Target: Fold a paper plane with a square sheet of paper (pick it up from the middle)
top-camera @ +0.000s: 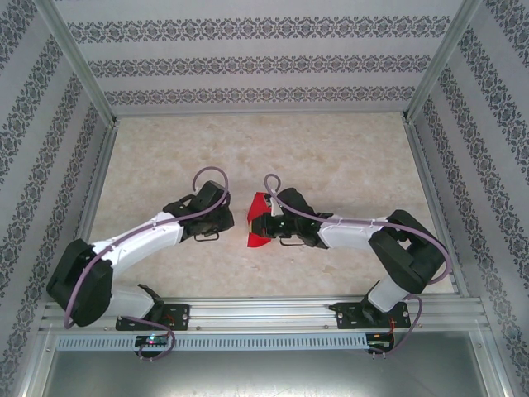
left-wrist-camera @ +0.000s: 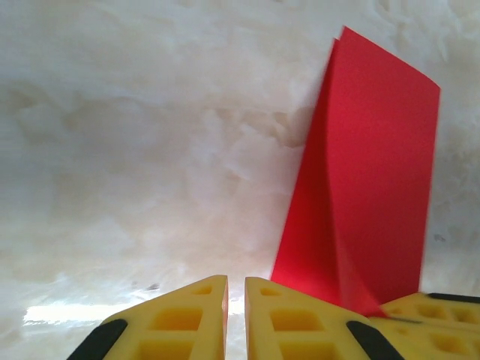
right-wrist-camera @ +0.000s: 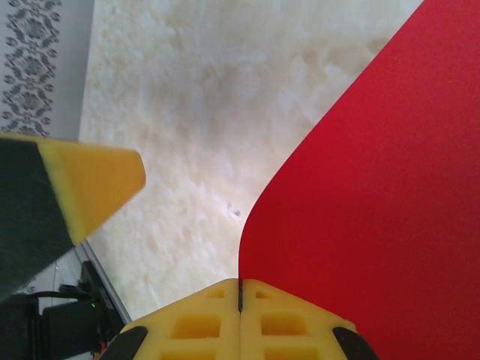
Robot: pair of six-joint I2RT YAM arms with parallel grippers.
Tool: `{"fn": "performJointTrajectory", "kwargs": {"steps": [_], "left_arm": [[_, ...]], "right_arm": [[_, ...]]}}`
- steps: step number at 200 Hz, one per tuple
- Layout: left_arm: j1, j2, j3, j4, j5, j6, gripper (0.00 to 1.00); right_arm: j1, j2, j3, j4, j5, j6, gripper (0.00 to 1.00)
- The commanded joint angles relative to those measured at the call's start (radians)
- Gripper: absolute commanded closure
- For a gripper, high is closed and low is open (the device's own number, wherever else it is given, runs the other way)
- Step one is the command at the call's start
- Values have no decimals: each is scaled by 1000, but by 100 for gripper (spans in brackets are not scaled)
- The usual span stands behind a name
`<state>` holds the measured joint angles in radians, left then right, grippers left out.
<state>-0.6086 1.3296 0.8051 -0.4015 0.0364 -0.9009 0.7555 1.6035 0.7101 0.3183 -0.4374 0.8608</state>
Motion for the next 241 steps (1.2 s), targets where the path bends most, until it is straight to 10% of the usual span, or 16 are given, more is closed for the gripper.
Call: {"fn": "performJointTrajectory", "kwargs": {"steps": [1,241], "left_arm": [[3,-51,-26,-46,-81,-31,84],[6,-261,-64,-113,-235,-59,82]], "right_arm": [[9,8,43,22,18,24,100],[88,-150,283,-432,415,-160,100]]}}
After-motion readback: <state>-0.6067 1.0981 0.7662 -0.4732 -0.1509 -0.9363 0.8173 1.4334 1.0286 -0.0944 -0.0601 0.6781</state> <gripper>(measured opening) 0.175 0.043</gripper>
